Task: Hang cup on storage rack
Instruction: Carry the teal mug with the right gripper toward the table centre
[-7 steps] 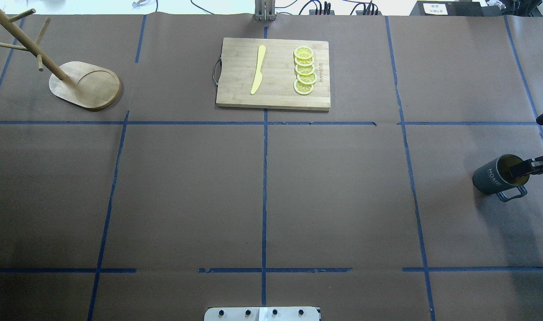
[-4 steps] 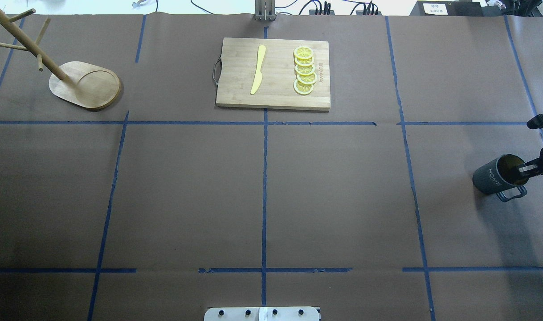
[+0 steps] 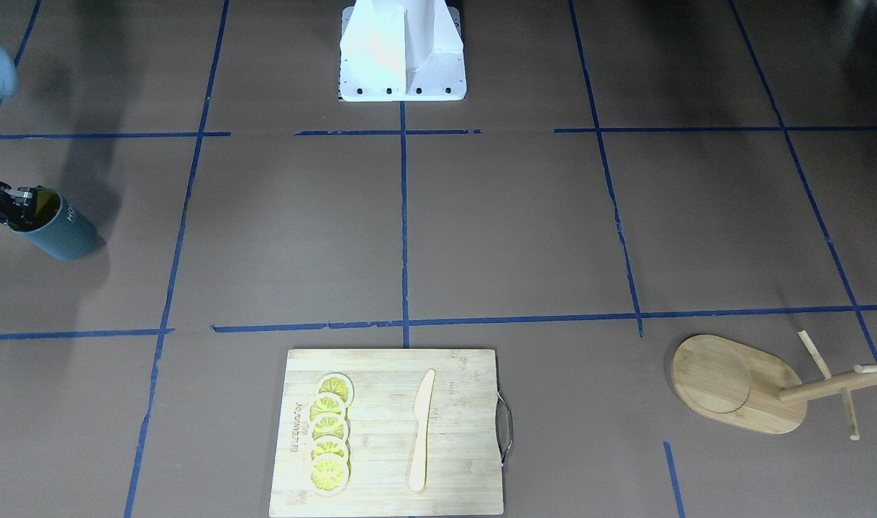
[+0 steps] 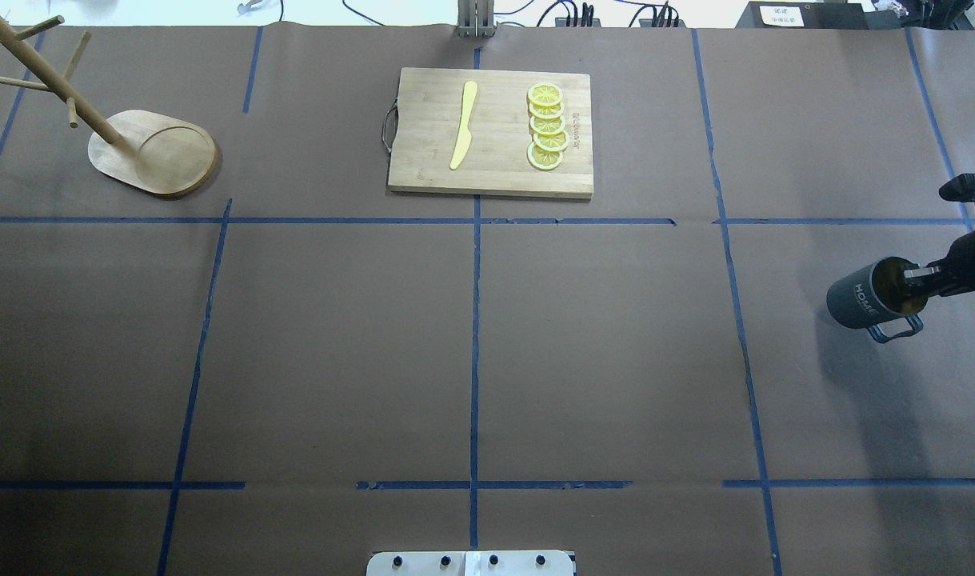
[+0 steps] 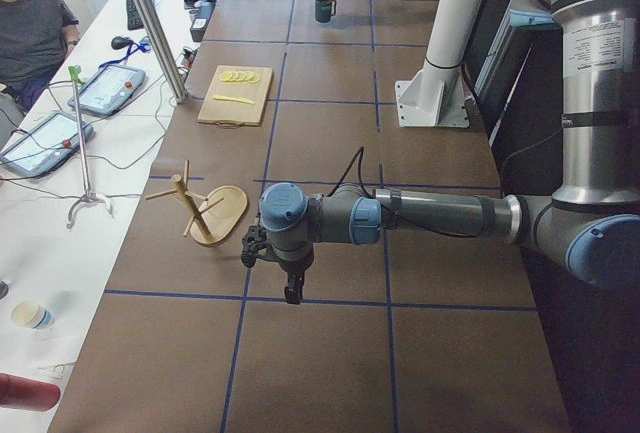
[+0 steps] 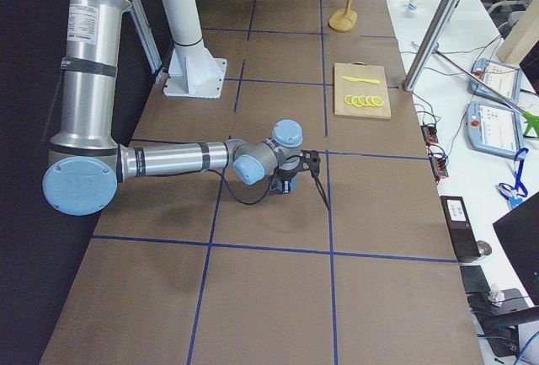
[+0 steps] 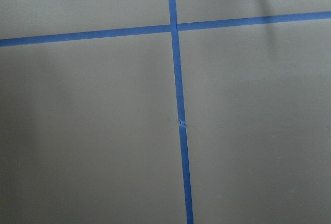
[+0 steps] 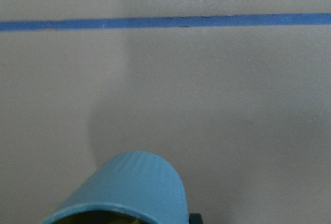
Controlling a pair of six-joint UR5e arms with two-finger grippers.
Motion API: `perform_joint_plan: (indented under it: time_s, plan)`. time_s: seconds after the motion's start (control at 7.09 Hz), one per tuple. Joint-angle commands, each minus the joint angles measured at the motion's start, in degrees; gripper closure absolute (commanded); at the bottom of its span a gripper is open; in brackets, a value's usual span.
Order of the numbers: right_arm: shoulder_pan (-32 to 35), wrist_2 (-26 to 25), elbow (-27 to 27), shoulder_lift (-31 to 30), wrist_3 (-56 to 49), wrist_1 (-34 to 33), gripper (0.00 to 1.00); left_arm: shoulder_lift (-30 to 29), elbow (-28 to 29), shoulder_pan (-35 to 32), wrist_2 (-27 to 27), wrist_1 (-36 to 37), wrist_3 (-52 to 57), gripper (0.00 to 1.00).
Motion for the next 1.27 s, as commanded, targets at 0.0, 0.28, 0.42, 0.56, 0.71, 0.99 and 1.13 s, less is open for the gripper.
perform_joint_plan:
  time_s: [0.0, 0.28, 0.42, 0.56, 0.71, 0.99, 1.13]
  plan:
    - [-1.0, -0.3, 1.4, 5.2, 20.7, -1.9, 1.00, 0.0, -0.1, 0.0, 0.0, 0.0, -0.1, 0.00]
    - [-8.0, -3.1, 2.5, 10.9, 36.8, -3.1, 1.00, 0.1, -0.5, -0.1, 0.0, 0.0, -0.1, 0.00]
    - [-12.4, -6.6, 3.4, 17.0, 42.6, -10.6, 1.00, 0.1, -0.4, 0.0, 0.0, 0.0, -0.1, 0.00]
    - [-15.6, -11.1, 4.7, 23.8, 44.3, -20.2, 1.00, 0.1, -0.4, 0.0, 0.0, 0.0, -0.1, 0.00]
    - [-19.8, -12.9, 4.8, 29.5, 47.9, -26.9, 1.00, 0.1, -0.5, 0.0, 0.0, 0.0, -0.1, 0.00]
    - [-27.2, -18.0, 2.6, 40.5, 57.7, -34.5, 1.00, 0.1, -0.3, 0.0, 0.0, 0.1, -0.1, 0.00]
    - [-29.5, -18.6, -0.5, 45.6, 62.5, -35.4, 1.00, 0.1, -0.3, 0.0, 0.0, 0.1, -0.1, 0.00]
